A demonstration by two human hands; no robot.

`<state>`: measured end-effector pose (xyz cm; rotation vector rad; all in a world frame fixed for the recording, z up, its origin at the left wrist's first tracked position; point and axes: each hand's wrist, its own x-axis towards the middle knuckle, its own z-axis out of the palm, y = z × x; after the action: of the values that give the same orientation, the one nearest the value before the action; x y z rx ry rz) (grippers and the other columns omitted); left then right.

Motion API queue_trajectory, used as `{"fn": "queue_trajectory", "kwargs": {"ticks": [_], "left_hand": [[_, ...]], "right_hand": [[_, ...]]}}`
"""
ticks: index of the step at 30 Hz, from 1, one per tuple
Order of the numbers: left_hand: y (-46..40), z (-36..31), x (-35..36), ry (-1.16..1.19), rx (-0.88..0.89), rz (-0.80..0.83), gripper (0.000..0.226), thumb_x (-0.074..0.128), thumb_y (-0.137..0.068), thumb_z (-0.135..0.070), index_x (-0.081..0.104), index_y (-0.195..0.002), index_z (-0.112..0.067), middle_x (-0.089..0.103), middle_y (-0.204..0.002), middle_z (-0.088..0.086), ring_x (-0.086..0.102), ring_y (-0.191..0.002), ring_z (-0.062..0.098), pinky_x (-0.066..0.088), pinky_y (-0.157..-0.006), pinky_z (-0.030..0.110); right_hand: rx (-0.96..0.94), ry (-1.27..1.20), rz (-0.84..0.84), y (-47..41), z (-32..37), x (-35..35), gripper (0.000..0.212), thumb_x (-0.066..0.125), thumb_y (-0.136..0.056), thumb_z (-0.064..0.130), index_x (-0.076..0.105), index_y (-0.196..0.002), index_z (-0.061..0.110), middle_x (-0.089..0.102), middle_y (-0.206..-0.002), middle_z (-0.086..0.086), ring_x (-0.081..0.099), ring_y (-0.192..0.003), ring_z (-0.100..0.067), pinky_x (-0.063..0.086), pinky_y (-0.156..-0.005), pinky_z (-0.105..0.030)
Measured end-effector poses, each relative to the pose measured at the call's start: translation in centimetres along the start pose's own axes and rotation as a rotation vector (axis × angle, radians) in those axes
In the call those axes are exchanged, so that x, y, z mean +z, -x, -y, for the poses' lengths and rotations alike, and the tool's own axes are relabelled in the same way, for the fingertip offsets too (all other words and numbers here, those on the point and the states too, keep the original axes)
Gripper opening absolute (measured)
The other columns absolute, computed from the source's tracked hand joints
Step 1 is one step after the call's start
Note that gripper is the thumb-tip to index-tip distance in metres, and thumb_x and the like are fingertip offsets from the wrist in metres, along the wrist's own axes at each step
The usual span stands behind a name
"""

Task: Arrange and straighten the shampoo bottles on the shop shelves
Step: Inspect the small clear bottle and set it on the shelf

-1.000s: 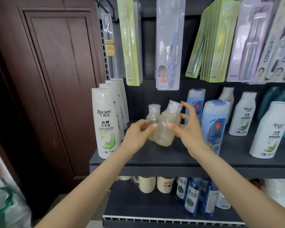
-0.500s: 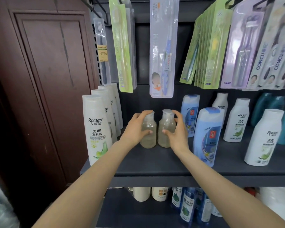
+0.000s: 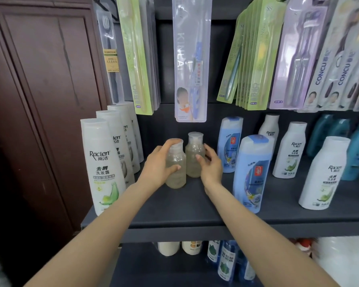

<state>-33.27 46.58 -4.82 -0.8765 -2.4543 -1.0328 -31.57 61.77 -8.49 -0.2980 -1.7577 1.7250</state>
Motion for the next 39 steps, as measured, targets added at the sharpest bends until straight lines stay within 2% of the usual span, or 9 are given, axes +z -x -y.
{"fn": "queue_trajectory", "kwargs": {"ticks": [8, 13, 19, 26, 29, 32, 34, 36, 39], "left_hand": [[0.2, -0.4, -0.2, -0.007, 0.007, 0.008, 0.069, 0.072, -0.079, -0.018, 0.035, -0.133, -0.04, 0.051, -0.101, 0.0, 0.052, -0.086, 0.016, 0.045, -0.079, 0.028], [0.2, -0.3, -0.2, -0.02, 0.015, 0.005, 0.069, 0.071, -0.08, -0.018, 0.035, -0.134, -0.038, 0.049, -0.097, -0.001, 0.046, -0.075, 0.007, 0.039, -0.073, 0.024], [0.2, -0.3, -0.1, -0.028, 0.005, 0.005, 0.069, 0.071, -0.081, -0.018, 0.034, -0.135, -0.039, 0.043, -0.089, -0.006, 0.043, -0.071, 0.004, 0.038, -0.074, 0.023], [0.4, -0.5, 0.0, -0.014, -0.011, -0.001, 0.07, 0.07, -0.081, -0.017, 0.034, -0.137, -0.038, 0.047, -0.097, -0.004, 0.046, -0.078, 0.012, 0.039, -0.077, 0.024], [0.6, -0.6, 0.0, -0.008, -0.012, -0.011, 0.071, 0.07, -0.081, -0.015, 0.033, -0.137, -0.038, 0.048, -0.102, -0.003, 0.046, -0.08, 0.012, 0.037, -0.077, 0.023], [0.8, -0.9, 0.2, -0.022, -0.024, -0.022, 0.071, 0.068, -0.082, -0.014, 0.032, -0.139, -0.037, 0.047, -0.097, -0.003, 0.045, -0.077, 0.013, 0.035, -0.075, 0.021], [1.2, -1.0, 0.6, 0.015, -0.036, -0.062, 0.073, 0.068, -0.083, -0.012, 0.03, -0.141, -0.037, 0.055, -0.107, -0.002, 0.054, -0.085, 0.02, 0.039, -0.078, 0.023], [1.4, -1.0, 1.2, 0.065, -0.052, -0.103, 0.079, 0.067, -0.082, -0.01, 0.025, -0.144, -0.035, 0.053, -0.132, -0.003, 0.057, -0.103, 0.022, 0.043, -0.091, 0.026], [2.0, -1.8, 1.4, 0.093, -0.08, -0.166, 0.082, 0.067, -0.081, -0.008, 0.021, -0.146, -0.03, 0.047, -0.137, 0.001, 0.048, -0.119, 0.018, 0.035, -0.099, 0.023]], "right_hand": [[0.026, -0.021, 0.042, -1.5, 0.3, 1.9, 0.043, 0.058, -0.091, 0.007, 0.053, -0.132, 0.017, 0.058, -0.13, -0.002, 0.053, -0.12, -0.015, 0.041, -0.098, -0.024], [0.077, -0.046, 0.113, -2.2, 0.6, 3.0, 0.041, 0.055, -0.093, 0.008, 0.053, -0.132, 0.02, 0.059, -0.129, 0.0, 0.054, -0.111, -0.008, 0.04, -0.088, -0.014], [0.135, -0.087, 0.161, -2.7, 1.0, 3.9, 0.04, 0.05, -0.095, 0.005, 0.053, -0.131, 0.02, 0.058, -0.127, -0.002, 0.053, -0.103, -0.009, 0.042, -0.089, -0.021], [0.162, 0.019, 0.25, -3.2, 1.2, 3.8, 0.047, 0.053, -0.095, 0.015, 0.043, -0.14, 0.026, 0.051, -0.138, -0.005, 0.051, -0.122, -0.022, 0.044, -0.102, -0.037], [0.179, -0.035, 0.21, -2.7, 1.3, 3.6, 0.048, 0.054, -0.094, 0.018, 0.042, -0.141, 0.024, 0.051, -0.138, -0.003, 0.051, -0.123, -0.02, 0.043, -0.1, -0.031], [0.086, 0.031, 0.083, -1.7, 1.7, 2.7, 0.031, 0.053, -0.095, 0.017, 0.057, -0.126, 0.016, 0.06, -0.125, -0.002, 0.055, -0.115, -0.017, 0.041, -0.088, -0.022], [-0.007, 0.089, 0.081, -0.7, 2.1, 1.8, 0.022, 0.052, -0.095, 0.017, 0.063, -0.114, 0.014, 0.063, -0.111, 0.001, 0.056, -0.1, -0.01, 0.041, -0.078, -0.015], [-0.084, 0.122, 0.115, 0.5, 2.4, 1.0, 0.019, 0.052, -0.095, 0.016, 0.064, -0.11, 0.015, 0.062, -0.103, 0.005, 0.054, -0.093, -0.005, 0.039, -0.071, -0.009], [-0.188, 0.171, 0.147, 2.0, 2.9, -0.1, 0.019, 0.052, -0.095, 0.015, 0.063, -0.11, 0.015, 0.063, -0.105, 0.001, 0.054, -0.091, -0.004, 0.04, -0.074, -0.01]]}}
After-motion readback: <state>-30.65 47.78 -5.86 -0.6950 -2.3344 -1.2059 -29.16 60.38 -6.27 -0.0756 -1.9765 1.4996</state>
